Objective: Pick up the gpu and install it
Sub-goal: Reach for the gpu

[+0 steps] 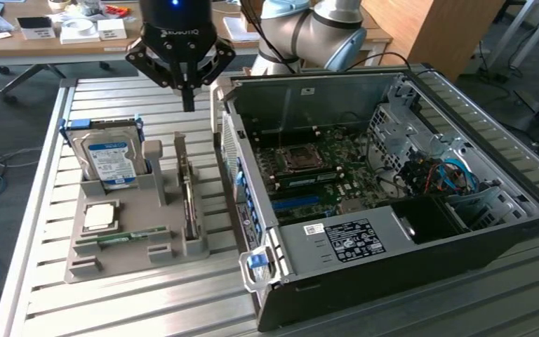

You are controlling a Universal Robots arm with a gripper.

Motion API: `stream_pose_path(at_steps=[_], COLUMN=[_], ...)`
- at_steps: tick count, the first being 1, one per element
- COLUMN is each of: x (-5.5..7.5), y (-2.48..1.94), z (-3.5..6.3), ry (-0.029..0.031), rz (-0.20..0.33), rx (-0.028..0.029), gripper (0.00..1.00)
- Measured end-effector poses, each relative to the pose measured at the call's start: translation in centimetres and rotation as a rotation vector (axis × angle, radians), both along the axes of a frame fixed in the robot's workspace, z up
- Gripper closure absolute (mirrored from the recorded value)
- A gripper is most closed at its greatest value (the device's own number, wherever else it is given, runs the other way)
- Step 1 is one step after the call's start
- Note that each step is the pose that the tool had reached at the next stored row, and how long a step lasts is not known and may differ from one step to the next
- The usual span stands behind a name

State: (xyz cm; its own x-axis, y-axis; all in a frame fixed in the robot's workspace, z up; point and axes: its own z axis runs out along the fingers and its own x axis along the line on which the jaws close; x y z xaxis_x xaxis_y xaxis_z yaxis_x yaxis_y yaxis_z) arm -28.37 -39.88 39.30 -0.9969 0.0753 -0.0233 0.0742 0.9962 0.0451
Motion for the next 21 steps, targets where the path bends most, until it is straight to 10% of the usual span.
stream_pose_path(at_steps=[13,21], x=[-1.0,-1.0], y=[-0.07,-1.35], z=[0.00,-0.01], ry=[0.0001,0.0001], rz=[0.000,0.000], rx=[-0.0001,-0.0007], gripper=[0.89,0.89])
